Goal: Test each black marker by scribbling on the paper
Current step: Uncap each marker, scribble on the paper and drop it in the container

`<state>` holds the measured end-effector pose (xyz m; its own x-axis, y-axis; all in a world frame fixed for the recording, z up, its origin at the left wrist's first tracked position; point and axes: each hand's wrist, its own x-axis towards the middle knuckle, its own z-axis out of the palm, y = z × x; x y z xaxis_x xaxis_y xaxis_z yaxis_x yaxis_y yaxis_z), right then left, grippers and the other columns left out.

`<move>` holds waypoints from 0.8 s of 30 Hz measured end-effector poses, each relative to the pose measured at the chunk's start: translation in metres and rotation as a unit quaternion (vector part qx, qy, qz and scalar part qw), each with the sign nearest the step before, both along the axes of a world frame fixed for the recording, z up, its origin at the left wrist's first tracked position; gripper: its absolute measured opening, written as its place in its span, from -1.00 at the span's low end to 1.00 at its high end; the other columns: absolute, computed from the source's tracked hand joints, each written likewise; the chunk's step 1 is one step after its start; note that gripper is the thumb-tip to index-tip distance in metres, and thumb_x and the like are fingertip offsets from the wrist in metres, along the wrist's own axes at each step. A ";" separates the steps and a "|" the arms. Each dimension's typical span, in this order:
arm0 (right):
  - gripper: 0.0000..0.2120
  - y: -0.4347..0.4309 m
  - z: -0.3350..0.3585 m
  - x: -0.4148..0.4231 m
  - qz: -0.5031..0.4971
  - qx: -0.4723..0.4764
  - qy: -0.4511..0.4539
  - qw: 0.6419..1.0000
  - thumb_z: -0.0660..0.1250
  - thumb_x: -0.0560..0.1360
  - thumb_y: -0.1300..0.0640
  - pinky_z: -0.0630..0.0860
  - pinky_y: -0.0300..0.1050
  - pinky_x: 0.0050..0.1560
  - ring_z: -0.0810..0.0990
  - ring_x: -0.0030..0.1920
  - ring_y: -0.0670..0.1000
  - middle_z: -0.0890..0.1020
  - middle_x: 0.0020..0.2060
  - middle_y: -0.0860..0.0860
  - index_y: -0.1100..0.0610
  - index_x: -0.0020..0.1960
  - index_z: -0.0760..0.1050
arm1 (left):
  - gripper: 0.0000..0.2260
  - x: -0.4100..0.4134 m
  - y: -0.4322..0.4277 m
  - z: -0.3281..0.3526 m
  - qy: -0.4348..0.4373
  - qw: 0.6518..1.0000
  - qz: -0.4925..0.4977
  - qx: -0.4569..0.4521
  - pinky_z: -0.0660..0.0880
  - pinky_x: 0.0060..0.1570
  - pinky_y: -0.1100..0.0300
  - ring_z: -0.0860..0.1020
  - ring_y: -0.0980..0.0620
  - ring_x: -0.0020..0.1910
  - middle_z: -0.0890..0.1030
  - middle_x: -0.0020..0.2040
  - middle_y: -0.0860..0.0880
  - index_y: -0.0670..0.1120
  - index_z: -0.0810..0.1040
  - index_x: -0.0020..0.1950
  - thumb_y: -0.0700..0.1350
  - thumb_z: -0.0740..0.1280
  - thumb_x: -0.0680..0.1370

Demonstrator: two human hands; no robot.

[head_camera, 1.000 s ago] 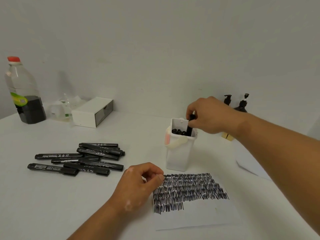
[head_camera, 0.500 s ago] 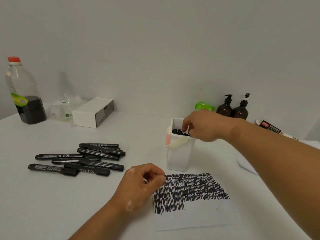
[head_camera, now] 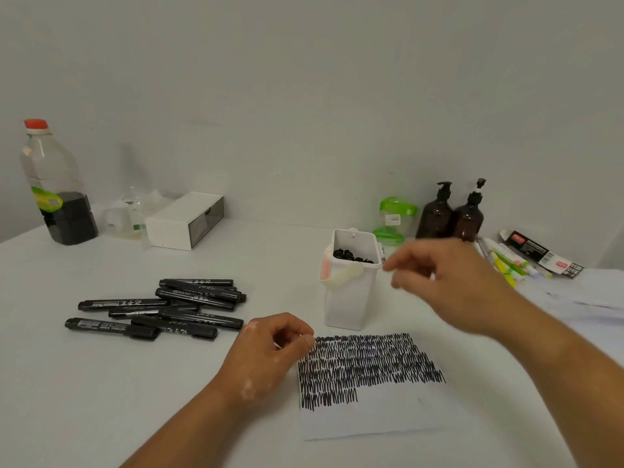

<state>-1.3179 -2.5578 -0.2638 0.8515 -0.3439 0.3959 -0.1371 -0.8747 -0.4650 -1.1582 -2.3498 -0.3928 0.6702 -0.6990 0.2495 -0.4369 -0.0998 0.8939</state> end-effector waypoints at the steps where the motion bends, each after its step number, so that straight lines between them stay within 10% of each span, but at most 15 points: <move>1: -0.84 0.005 -0.017 -0.009 0.000 0.032 0.011 0.999 0.47 0.47 0.11 0.44 -0.43 -0.24 0.59 -0.31 -0.18 0.68 -0.31 -0.25 -0.17 -0.13 0.67 | -0.95 0.000 0.000 0.000 -0.003 1.000 0.002 0.002 0.41 -0.29 0.43 0.51 0.24 -0.34 0.66 -0.26 0.04 0.10 0.69 -0.14 -0.05 0.47 0.50; 14: -0.76 0.023 -0.121 -0.030 -0.027 0.158 -0.006 0.987 0.51 0.45 0.19 0.47 -0.32 -0.24 0.57 -0.34 -0.07 0.68 -0.32 -0.18 -0.17 -0.17 0.67 | -0.96 -0.014 0.004 0.000 -0.035 0.997 0.060 0.018 0.40 -0.29 0.39 0.45 0.24 -0.39 0.58 -0.37 0.15 -0.01 0.70 -0.11 -0.15 0.47 0.51; 24: -0.74 0.028 -0.119 -0.033 -0.001 0.191 -0.014 0.982 0.56 0.41 0.22 0.44 -0.38 -0.24 0.58 -0.30 -0.06 0.67 -0.34 -0.19 -0.16 -0.22 0.68 | -0.85 0.015 0.048 0.002 -0.260 0.943 0.154 0.137 0.43 -0.12 0.40 0.53 0.16 -0.18 0.59 -0.14 0.16 0.01 0.66 0.02 -0.20 0.38 0.52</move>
<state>-1.3508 -2.5296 -0.3829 0.8407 -0.4742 0.2614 -0.1216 -0.6358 -0.7622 -1.1437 -2.3018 -0.3906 0.6887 -0.5766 0.4395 -0.7220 -0.4900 0.4884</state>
